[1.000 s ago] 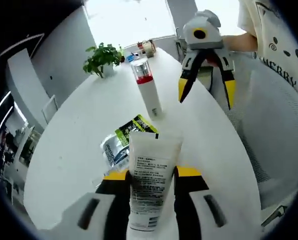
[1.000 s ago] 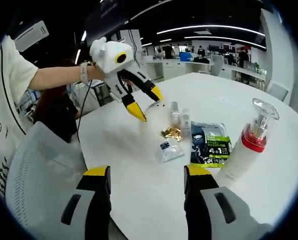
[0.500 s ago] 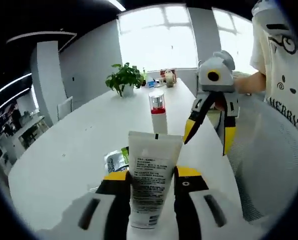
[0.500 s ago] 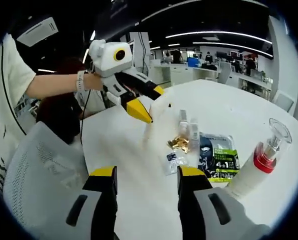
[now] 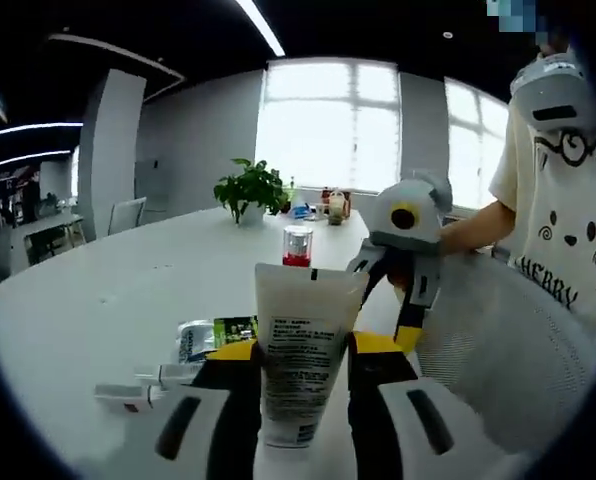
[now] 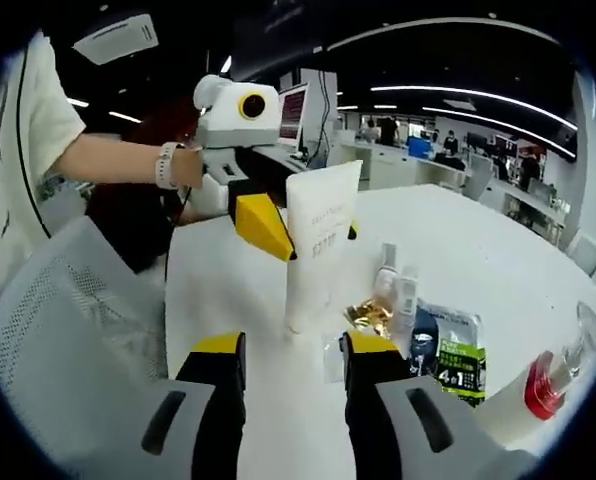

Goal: Arrange the skincare products in the storage area until every visible bottle or jar stands upright without overlapping.

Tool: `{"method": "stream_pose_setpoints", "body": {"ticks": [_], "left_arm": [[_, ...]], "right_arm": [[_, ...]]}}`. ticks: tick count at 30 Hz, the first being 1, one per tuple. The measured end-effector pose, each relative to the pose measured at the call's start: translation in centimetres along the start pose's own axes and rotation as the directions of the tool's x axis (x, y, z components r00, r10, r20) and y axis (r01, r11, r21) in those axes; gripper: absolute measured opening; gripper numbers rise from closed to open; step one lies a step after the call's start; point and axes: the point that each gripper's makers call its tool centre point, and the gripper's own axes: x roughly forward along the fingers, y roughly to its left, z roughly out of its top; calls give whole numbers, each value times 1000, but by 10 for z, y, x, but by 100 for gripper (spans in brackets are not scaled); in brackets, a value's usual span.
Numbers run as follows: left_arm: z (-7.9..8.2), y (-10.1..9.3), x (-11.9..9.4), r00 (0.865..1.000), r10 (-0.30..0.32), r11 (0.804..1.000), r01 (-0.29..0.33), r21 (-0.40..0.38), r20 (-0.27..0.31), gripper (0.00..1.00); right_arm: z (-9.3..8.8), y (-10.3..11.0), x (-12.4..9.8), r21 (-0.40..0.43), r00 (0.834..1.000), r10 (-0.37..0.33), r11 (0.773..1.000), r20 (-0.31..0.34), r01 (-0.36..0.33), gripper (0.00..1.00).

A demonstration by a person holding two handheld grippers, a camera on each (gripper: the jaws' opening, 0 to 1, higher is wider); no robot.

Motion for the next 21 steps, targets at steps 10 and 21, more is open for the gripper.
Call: {"method": "stream_pose_setpoints", "body": {"ticks": [10,21], "left_arm": [[-3,-13,-10,992,-54,995,63,-80,111,28],[-4,-54,-13,965,-193,970,215,-112,179,28]], "right_arm": [[-1,13,27,8,986,148,989,76,-149,41],[10,45,47,-55,940,300,954,163,-295,38]]}}
